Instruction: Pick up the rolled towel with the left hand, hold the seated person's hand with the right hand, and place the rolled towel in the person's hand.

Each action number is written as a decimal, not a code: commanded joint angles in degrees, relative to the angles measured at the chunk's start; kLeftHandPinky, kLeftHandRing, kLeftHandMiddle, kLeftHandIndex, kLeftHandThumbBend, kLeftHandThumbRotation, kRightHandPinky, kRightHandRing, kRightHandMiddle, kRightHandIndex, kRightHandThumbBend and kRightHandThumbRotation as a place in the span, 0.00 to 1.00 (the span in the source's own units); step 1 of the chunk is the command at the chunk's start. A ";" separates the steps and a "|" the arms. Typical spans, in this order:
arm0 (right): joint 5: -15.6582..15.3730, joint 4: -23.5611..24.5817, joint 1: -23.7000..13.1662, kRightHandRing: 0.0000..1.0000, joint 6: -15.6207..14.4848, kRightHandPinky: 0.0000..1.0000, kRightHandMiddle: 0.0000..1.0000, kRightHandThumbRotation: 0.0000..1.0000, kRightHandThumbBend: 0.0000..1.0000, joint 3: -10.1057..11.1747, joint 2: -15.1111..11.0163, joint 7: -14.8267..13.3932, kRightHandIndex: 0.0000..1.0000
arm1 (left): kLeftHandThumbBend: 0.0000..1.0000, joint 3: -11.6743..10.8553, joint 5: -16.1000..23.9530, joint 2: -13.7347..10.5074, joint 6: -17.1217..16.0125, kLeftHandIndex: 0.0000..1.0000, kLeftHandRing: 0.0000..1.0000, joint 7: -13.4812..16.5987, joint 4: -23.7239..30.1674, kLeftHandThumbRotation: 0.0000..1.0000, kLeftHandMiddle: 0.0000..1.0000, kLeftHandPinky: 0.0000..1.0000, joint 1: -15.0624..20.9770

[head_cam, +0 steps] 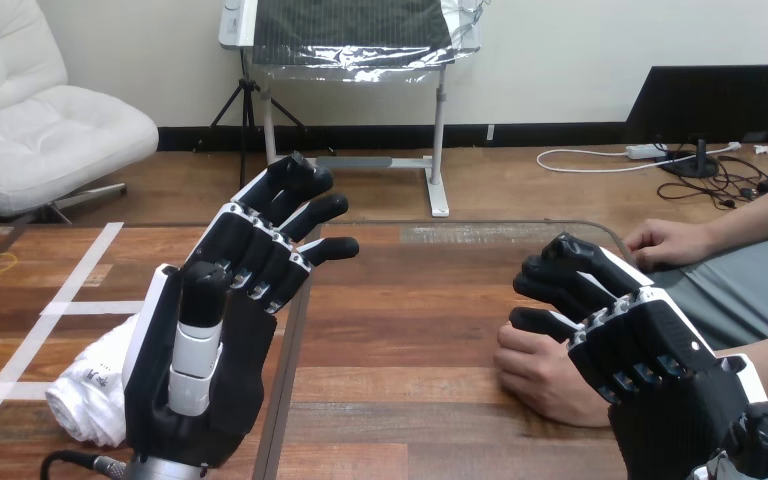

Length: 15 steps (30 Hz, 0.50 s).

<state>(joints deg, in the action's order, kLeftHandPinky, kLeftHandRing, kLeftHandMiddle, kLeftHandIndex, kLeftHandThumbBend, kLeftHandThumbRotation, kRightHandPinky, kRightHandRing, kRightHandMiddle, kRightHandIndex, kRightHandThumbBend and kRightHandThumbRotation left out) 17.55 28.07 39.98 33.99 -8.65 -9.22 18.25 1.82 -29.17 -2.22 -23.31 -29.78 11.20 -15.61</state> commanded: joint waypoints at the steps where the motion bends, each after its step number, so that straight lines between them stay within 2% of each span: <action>1: -0.13 2.11 -2.76 0.82 0.34 0.75 0.81 1.00 0.85 0.29 -0.11 0.26 0.81 | 0.80 -0.02 -0.49 1.29 -0.69 0.81 0.82 -0.20 0.03 0.77 0.83 0.70 2.38; 15: -0.10 2.13 -3.04 0.81 0.00 0.75 0.81 1.00 0.85 0.36 -0.18 0.31 0.81 | 0.80 -0.07 -0.46 1.32 -0.41 0.81 0.82 0.16 0.27 0.76 0.83 0.70 2.41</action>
<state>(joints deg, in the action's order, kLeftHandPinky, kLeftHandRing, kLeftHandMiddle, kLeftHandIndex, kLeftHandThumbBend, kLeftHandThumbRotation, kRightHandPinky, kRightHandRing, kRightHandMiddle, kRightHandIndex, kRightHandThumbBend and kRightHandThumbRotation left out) 17.58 28.08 39.96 33.96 -8.64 -9.23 18.36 1.80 -29.19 -2.21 -23.31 -29.76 11.20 -15.60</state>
